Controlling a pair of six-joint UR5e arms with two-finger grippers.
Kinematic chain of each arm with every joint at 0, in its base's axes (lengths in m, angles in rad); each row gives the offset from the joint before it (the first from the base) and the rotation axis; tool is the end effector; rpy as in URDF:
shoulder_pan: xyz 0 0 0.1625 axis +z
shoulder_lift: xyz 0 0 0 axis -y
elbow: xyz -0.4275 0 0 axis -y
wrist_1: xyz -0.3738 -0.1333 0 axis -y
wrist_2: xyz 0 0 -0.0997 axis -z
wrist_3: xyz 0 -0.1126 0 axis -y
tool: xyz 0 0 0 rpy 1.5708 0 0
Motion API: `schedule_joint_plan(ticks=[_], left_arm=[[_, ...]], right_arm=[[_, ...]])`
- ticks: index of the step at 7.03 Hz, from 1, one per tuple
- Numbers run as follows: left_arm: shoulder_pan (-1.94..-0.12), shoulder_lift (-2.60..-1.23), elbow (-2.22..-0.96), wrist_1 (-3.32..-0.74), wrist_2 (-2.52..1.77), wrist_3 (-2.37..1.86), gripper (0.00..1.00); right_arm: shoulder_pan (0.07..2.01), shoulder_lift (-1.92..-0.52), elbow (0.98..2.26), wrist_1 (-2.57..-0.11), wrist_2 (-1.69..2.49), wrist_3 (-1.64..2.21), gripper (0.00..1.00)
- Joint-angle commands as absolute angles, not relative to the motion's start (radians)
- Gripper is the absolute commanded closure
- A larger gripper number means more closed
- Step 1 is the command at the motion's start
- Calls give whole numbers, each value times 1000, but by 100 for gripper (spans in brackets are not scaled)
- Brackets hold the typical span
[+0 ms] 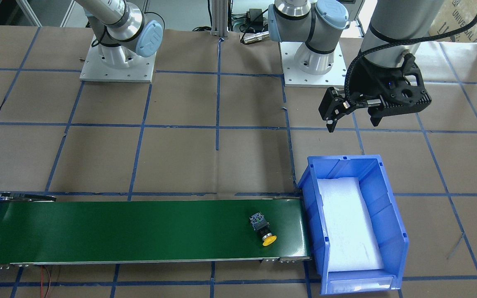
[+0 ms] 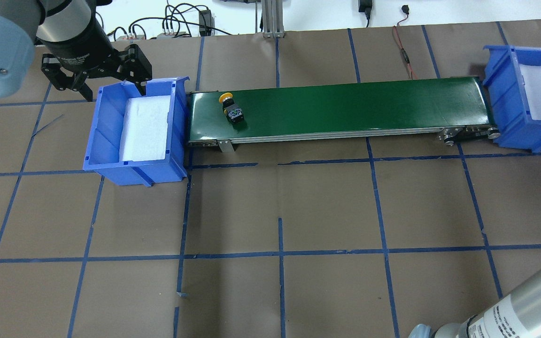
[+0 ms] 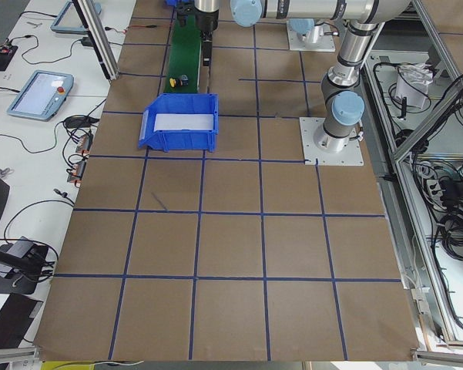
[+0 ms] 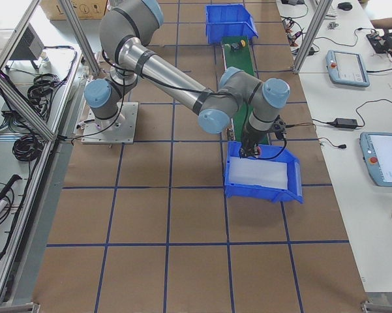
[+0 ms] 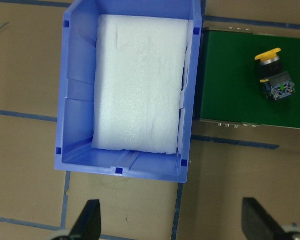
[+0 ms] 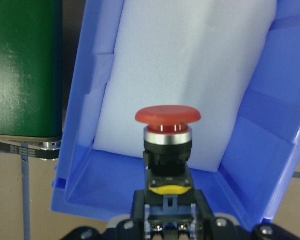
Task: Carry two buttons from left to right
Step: 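Carry the red button to the right bin and release it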
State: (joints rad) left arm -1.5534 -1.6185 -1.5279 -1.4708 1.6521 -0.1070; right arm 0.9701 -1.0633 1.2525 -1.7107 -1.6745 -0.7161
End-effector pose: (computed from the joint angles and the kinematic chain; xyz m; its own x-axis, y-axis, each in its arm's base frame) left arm -0.1154 -0.5062 0.4855 -0.9889 -0.1312 -0.0702 -0.1236 0.9870 -0.1031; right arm -0.2778 -0.6206 0.3490 -0.9917 -0.1200 0.0456 -0.1146 0.9878 0.1050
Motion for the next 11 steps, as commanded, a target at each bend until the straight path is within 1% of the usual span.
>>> schedule_joint_plan(ticks=[1,9,10,11], left_arm=[[-1554,-1612,-1525,-1471,1649,-106,0],[-1549,-1624,-1505,-1462,1595,-107,0],[-1551,-1623,-1502,-1462,1603,-107,0],[-1551,-1618,-1502,-1465,1603,-107,0]], right_arm=[[965,-985,1239,-1787,-1658,-712,92],[965,-900,1241,-1802,-1652,-703,92],[965,-900,1243,-1802,-1654,-703,91],[965,-897,1243,-1801,-1654,-704,86]])
